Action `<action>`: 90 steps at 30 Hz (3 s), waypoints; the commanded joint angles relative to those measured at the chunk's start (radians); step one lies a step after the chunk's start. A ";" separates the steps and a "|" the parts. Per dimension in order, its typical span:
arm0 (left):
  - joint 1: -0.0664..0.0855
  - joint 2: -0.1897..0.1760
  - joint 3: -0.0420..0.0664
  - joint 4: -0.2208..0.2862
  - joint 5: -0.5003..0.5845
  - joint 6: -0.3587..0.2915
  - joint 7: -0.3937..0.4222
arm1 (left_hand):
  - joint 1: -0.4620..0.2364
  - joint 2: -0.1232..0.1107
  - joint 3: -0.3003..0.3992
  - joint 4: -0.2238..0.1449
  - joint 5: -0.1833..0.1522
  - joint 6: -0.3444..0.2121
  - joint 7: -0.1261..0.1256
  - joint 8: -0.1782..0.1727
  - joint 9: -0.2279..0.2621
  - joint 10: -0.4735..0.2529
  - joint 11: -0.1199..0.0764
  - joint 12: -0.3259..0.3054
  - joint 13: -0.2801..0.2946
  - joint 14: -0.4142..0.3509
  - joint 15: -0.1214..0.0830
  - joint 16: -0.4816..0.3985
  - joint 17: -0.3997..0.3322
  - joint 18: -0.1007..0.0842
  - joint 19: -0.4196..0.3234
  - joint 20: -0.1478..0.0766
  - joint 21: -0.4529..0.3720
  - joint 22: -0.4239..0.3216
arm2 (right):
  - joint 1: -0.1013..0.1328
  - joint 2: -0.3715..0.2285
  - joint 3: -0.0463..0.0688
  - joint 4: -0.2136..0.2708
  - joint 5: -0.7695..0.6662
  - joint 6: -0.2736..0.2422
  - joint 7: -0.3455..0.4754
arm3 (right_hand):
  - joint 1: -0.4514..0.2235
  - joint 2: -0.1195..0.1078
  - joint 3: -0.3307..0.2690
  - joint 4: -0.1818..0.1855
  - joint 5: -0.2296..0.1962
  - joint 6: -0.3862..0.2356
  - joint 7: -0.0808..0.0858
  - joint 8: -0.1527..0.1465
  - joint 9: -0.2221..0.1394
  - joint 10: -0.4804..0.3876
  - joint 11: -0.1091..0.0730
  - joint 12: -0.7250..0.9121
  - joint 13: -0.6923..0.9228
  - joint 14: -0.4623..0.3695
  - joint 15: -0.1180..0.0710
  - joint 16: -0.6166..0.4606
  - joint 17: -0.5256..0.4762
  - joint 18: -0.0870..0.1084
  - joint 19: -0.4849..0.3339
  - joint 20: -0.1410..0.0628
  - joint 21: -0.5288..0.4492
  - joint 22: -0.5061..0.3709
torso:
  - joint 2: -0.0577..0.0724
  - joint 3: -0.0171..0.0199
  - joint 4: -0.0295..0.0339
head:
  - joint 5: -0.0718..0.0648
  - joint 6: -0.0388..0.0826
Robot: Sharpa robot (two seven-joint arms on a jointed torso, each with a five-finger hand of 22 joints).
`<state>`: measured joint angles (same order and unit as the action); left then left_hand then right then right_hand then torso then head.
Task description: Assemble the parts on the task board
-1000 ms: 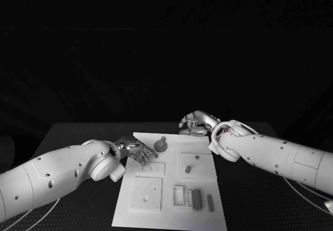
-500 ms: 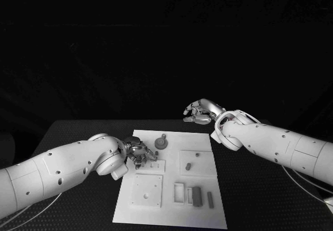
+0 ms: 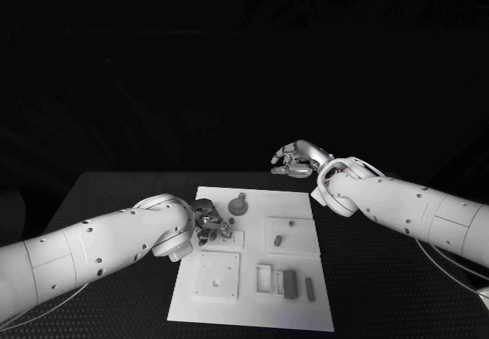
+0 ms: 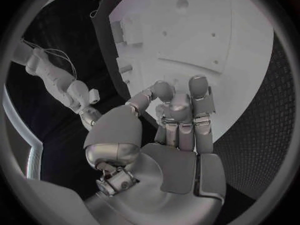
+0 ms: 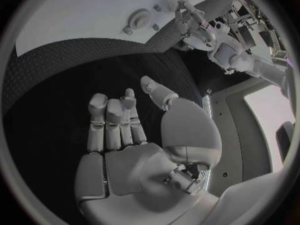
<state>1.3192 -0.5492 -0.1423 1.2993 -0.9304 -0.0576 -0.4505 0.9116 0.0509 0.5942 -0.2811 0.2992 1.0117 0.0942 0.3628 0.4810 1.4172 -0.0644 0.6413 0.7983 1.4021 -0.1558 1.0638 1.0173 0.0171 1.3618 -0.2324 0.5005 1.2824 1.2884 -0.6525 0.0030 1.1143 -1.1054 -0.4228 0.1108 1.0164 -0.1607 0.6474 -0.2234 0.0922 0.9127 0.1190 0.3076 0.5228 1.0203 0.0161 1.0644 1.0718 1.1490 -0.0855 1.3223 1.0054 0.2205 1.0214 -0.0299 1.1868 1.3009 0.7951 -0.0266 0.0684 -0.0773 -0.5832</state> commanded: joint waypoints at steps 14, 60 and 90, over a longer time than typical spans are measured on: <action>0.001 0.005 -0.004 0.018 -0.099 -0.030 -0.018 | -0.044 -0.015 0.004 0.003 0.118 0.127 -0.070 0.035 0.122 0.008 -0.023 0.010 -0.004 -0.030 -0.036 0.065 -0.054 0.021 0.029 -0.022 0.009 0.024 | 0.001 0.001 0.001 0.003 -0.007 0.004 0.007 | -0.003 -0.008 -0.001 0.008 0.002 0.008 0.014 -0.006 0.002 0.000 0.006 -0.007 -0.002 -0.007 0.002 -0.007 -0.001 0.041 -0.007 0.003 -0.007 -0.001 | 0.000 -0.0006 -0.0001 | 0.002 -0.011; -0.006 0.016 -0.033 0.000 -0.153 -0.051 -0.017 | -0.121 0.019 0.081 -0.008 0.124 0.142 -0.078 0.049 0.146 0.007 -0.030 0.024 -0.030 -0.058 -0.043 0.141 -0.143 0.011 0.031 -0.027 0.008 0.045 | 0.001 0.001 0.001 0.001 -0.010 0.008 0.005 | -0.003 -0.007 -0.002 0.008 0.002 0.008 0.015 -0.006 0.003 -0.003 0.007 -0.007 -0.004 -0.010 0.003 -0.008 -0.002 0.041 -0.009 0.004 -0.009 -0.001 | 0.000 -0.0009 0.0001 | 0.000 -0.022; -0.011 0.019 -0.033 -0.007 -0.216 -0.015 -0.027 | -0.118 0.017 0.085 -0.008 0.116 0.142 -0.078 0.049 0.148 0.007 -0.030 0.027 -0.033 -0.060 -0.043 0.151 -0.153 0.010 0.032 -0.026 0.010 0.046 | 0.001 0.000 0.001 0.002 -0.010 0.014 0.003 | -0.005 -0.006 -0.003 0.010 0.002 0.008 0.015 -0.007 0.005 -0.004 0.007 -0.007 -0.005 -0.010 0.003 -0.008 -0.002 0.041 -0.010 0.005 -0.010 0.000 | 0.000 -0.0004 -0.0002 | 0.000 -0.022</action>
<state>1.3117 -0.5302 -0.1727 1.2961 -1.1292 -0.0912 -0.4721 0.7877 0.0588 0.6575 -0.3027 0.4092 1.0239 0.0889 0.4052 0.6285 1.4219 -0.0875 0.6645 0.7666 1.3962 -0.1537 1.2081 0.8653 0.0161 1.3691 -0.2359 0.5075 1.3076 1.2889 -0.6525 0.0033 1.1153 -1.1085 -0.4199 0.1089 1.0164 -0.1607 0.6446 -0.2206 0.0922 0.9117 0.1201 0.3077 0.5257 1.0183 0.0182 1.0606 1.0682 1.1467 -0.0826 1.3185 1.0049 0.2205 1.0181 -0.0264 1.1831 1.3011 0.7946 -0.0270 0.0684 -0.0773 -0.6049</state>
